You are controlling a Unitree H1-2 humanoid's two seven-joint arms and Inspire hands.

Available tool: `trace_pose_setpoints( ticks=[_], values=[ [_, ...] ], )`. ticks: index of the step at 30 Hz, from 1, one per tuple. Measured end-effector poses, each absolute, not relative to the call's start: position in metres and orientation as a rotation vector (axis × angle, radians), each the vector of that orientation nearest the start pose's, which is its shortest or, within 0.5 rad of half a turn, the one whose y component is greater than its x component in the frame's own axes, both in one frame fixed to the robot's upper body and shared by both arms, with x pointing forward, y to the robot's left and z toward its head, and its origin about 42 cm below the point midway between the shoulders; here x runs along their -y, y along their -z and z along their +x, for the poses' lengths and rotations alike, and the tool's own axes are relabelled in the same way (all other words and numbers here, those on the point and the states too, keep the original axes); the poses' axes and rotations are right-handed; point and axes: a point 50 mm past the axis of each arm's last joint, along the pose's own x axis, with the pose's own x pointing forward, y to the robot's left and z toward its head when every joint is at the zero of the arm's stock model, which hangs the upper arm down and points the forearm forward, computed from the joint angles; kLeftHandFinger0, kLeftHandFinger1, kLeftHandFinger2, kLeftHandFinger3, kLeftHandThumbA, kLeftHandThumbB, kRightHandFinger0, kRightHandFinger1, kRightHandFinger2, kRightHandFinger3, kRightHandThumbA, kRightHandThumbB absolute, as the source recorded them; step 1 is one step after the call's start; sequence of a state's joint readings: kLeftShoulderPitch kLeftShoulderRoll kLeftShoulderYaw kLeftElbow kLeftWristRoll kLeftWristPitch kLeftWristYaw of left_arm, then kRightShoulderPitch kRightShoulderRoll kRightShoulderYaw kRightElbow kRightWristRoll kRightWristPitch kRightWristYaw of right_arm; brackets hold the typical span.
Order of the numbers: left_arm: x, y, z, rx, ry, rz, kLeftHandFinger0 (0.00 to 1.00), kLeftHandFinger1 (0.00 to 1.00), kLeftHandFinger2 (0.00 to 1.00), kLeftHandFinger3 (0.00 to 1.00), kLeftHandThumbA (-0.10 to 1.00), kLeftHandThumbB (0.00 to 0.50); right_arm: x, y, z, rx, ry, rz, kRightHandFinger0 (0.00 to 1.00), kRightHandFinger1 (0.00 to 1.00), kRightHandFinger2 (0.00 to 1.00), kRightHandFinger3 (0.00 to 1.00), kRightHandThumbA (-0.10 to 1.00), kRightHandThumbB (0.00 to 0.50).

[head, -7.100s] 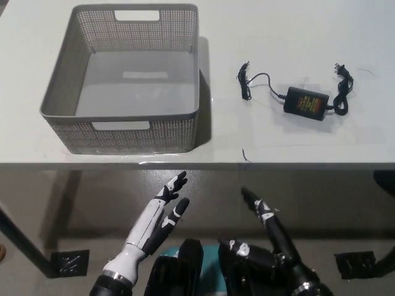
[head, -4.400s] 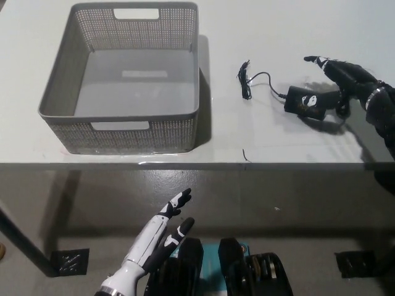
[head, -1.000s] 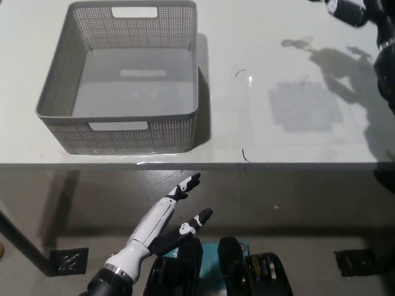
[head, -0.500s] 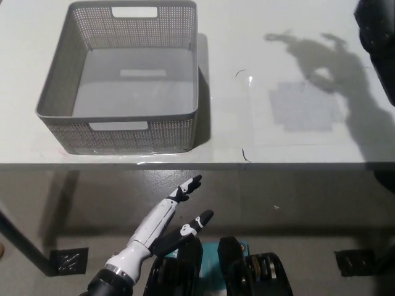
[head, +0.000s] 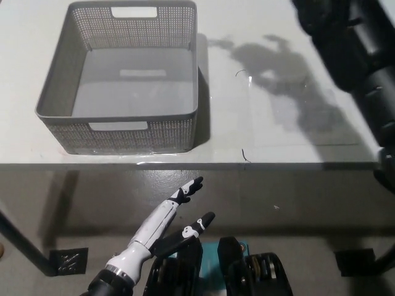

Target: Use the right hand to pick up a black power cord and place it into a container on the left hand side

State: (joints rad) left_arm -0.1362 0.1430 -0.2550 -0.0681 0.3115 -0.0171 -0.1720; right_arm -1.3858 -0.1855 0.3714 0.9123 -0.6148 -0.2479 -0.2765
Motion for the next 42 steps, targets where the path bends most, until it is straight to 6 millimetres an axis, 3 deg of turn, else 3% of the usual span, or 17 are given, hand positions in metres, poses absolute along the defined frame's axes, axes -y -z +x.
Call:
trace_pose_setpoints(
  ticks=[7,11,12,13,15,19,20,21,23,26,27,31,35,41,42],
  values=[
    [-0.165,-0.142,0.312,0.201,0.441,0.478,1.0,1.0,1.0,1.0,0.75,0.03,0.034,-0.459,0.553,0.901,-0.151,-1.027,0.0,0.14,0.5,0.55,-0.1,0.168],
    [-0.166,-0.142,0.312,0.202,0.445,0.485,1.0,1.0,1.0,1.0,0.75,0.041,0.008,-0.448,0.548,0.889,-0.198,-1.022,0.0,0.13,0.51,0.55,-0.1,0.177],
    [-0.166,-0.142,0.312,0.202,0.446,0.487,1.0,1.0,1.0,1.0,0.74,0.042,0.003,-0.446,0.547,0.886,-0.207,-1.021,0.0,0.16,0.53,0.58,-0.02,0.192],
    [-0.166,-0.142,0.312,0.202,0.447,0.488,1.0,1.0,1.0,1.0,0.73,0.034,-0.002,-0.444,0.546,0.885,-0.216,-1.021,0.0,0.16,0.51,0.59,-0.02,0.226],
    [-0.166,-0.142,0.312,0.202,0.447,0.489,1.0,1.0,1.0,1.0,0.72,0.047,-0.011,-0.441,0.543,0.881,-0.231,-1.016,0.0,0.16,0.5,0.57,-0.1,0.211],
    [-0.165,-0.142,0.311,0.202,0.452,0.492,1.0,1.0,1.0,1.0,0.67,0.06,-0.037,-0.428,0.534,0.87,-0.285,-1.008,0.0,0.22,0.56,0.64,-0.1,0.207],
    [-0.165,-0.141,0.311,0.201,0.454,0.492,1.0,1.0,1.0,1.0,0.64,0.057,-0.042,-0.423,0.533,0.862,-0.296,-1.011,0.0,0.23,0.55,0.6,-0.1,0.206],
    [-0.164,-0.141,0.31,0.199,0.458,0.491,1.0,1.0,1.0,1.0,0.62,0.058,-0.048,-0.417,0.531,0.853,-0.31,-1.013,0.03,0.29,0.57,0.59,-0.1,0.19],
    [-0.163,-0.139,0.309,0.194,0.467,0.49,1.0,1.0,1.0,1.0,0.63,0.072,-0.054,-0.407,0.528,0.842,-0.328,-1.014,0.0,0.21,0.54,0.53,-0.1,0.171],
    [-0.16,-0.137,0.306,0.189,0.481,0.489,1.0,1.0,1.0,1.0,0.63,0.088,-0.055,-0.393,0.528,0.817,-0.342,-1.017,0.0,0.16,0.56,0.61,-0.1,0.162],
    [-0.159,-0.137,0.305,0.188,0.486,0.489,1.0,1.0,1.0,1.0,0.59,0.078,-0.054,-0.389,0.528,0.807,-0.345,-1.018,0.0,0.2,0.61,0.71,-0.1,0.154],
    [-0.153,-0.136,0.301,0.186,0.515,0.492,1.0,1.0,1.0,1.0,0.57,0.08,-0.044,-0.357,0.531,0.731,-0.357,-1.025,0.0,0.29,0.68,0.78,-0.1,0.161],
    [-0.15,-0.137,0.3,0.181,0.528,0.504,1.0,1.0,1.0,1.0,0.61,0.071,-0.033,-0.33,0.533,0.662,-0.366,-1.036,0.0,0.38,0.77,0.88,-0.1,0.155],
    [-0.147,-0.139,0.299,0.181,0.551,0.532,1.0,1.0,1.0,1.0,0.57,0.055,-0.023,-0.304,0.535,0.586,-0.375,-1.052,0.01,0.41,0.78,0.89,-0.1,0.148],
    [-0.147,-0.139,0.299,0.181,0.552,0.533,1.0,1.0,1.0,1.0,0.55,0.061,-0.023,-0.303,0.535,0.583,-0.375,-1.053,0.02,0.4,0.73,0.83,-0.1,0.154]
  ],
)
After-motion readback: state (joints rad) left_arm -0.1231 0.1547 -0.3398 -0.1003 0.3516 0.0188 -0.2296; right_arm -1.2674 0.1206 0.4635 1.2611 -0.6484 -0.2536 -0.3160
